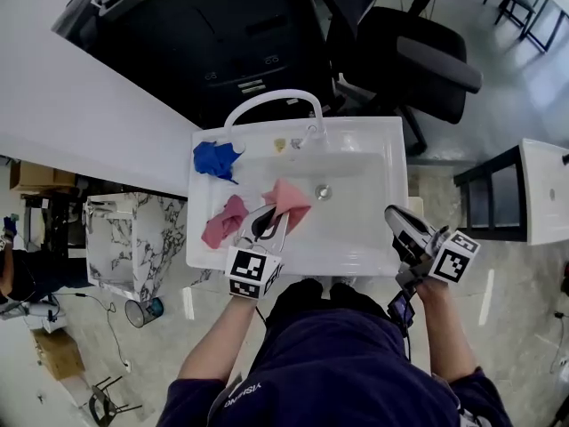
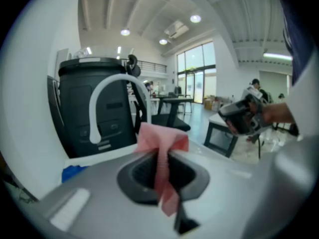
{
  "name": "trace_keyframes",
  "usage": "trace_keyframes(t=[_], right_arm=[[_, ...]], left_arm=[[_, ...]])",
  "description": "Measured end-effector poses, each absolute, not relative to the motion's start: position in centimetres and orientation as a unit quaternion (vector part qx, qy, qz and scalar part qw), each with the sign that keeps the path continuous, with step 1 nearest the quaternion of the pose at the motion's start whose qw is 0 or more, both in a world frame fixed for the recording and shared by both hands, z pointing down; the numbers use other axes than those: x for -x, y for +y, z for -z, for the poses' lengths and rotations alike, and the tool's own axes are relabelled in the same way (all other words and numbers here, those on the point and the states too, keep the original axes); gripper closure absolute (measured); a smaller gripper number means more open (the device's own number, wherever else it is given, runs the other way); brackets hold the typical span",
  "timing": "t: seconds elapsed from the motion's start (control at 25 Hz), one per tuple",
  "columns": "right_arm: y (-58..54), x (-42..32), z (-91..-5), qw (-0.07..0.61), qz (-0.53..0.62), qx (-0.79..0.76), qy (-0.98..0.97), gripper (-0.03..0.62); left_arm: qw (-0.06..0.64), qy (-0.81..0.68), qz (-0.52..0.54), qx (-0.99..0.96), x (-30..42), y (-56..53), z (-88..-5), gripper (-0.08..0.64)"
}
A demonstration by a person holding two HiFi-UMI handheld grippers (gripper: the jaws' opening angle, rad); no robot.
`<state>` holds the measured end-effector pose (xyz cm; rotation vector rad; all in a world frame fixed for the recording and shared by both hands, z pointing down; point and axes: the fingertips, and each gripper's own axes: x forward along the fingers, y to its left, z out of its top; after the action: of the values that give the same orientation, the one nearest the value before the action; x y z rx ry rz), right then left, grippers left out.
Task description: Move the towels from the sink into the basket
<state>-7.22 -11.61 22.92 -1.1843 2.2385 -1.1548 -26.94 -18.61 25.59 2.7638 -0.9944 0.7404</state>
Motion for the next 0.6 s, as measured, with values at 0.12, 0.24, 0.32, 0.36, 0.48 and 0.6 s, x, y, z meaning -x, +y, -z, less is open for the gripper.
trace_keyframes(t=[0.12, 0.24, 0.32, 0.36, 0.48, 0.6], right_arm=[[-11.4, 7.6, -22.6, 0.179, 0.403, 0.421, 0.792, 0.583], [-11.0, 8.4, -22.3, 0.182, 0.397, 0.428, 0.791, 0.583], [-10.7, 9.0, -22.1, 0.183, 0.393, 0.434, 0.79, 0.583], [-10.6, 9.4, -21.9, 0.183, 0.391, 0.438, 0.789, 0.583], [-10.3, 11.0, -21.4, 0.181, 0.383, 0.453, 0.784, 0.583], [-9.7, 12.9, -20.8, 0.181, 0.377, 0.467, 0.779, 0.583]], left_arm=[[0.046, -0.323, -0.235, -0.916, 27.4, -18.0, -24.0, 0.54], [0.042, -0.312, -0.223, -0.922, 28.2, -17.5, -23.1, 0.54], [0.039, -0.304, -0.216, -0.927, 28.6, -17.1, -22.6, 0.54], [0.037, -0.299, -0.215, -0.929, 28.8, -17.0, -22.5, 0.54], [0.033, -0.282, -0.211, -0.935, 29.9, -16.8, -22.4, 0.541], [0.036, -0.264, -0.201, -0.942, 31.0, -16.9, -22.6, 0.541]])
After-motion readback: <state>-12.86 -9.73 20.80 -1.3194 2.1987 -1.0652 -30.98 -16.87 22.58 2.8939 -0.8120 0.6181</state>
